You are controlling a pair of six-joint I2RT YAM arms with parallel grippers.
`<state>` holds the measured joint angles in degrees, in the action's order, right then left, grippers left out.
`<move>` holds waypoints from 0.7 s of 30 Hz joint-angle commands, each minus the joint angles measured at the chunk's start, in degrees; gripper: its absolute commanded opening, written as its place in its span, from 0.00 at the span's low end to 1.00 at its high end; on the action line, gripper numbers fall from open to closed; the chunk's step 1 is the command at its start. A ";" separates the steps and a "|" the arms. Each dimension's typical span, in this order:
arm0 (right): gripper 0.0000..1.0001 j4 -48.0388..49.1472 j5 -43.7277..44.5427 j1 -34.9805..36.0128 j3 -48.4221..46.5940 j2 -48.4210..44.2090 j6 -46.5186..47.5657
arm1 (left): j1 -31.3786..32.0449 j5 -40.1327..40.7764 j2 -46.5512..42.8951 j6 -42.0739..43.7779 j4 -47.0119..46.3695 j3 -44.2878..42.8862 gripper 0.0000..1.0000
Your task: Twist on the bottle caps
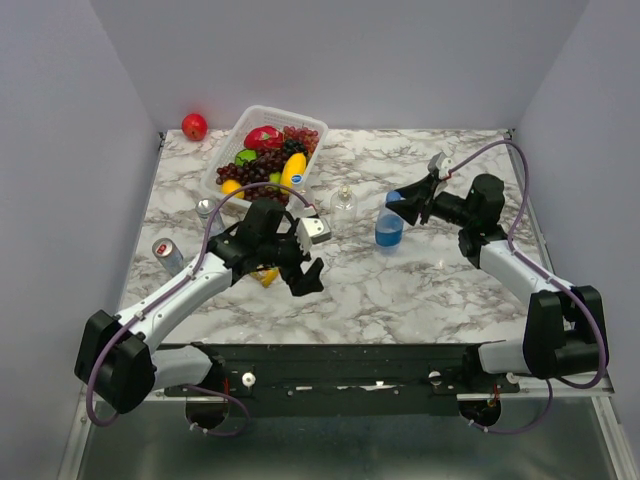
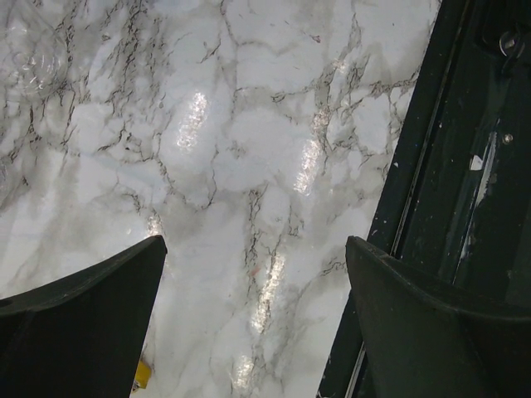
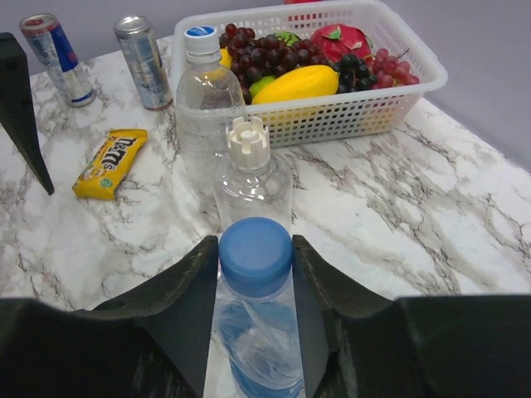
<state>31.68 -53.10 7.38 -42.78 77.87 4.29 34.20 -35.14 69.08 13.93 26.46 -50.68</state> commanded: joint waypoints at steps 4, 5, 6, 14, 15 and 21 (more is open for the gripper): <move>0.63 0.14 2.04 -0.43 1.39 -0.35 0.10 | -0.27 0.33 1.14 -0.57 -0.44 -1.79 0.99; 0.65 0.22 2.21 -0.52 1.39 -0.26 0.10 | -0.27 -0.02 1.32 -0.66 -0.62 -1.88 0.99; 0.66 0.14 2.30 -0.52 1.30 -0.17 0.01 | -0.27 -0.63 1.41 -0.66 -0.53 -2.06 0.99; 0.69 0.05 1.86 -0.52 0.51 0.44 0.10 | -0.27 -0.99 2.11 -1.19 -1.58 -2.06 0.99; 0.69 -0.13 1.86 -0.52 0.34 0.53 0.10 | -0.27 -0.99 2.20 -1.36 -1.67 -1.89 0.99; 0.73 -1.44 1.42 -0.52 -1.33 1.24 0.89 | -0.27 -1.08 2.46 -1.19 -2.02 -1.88 0.99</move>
<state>31.09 -52.01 7.38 -42.04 78.35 3.97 34.20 -35.16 71.05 13.21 25.67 -51.33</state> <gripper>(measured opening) 0.704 0.985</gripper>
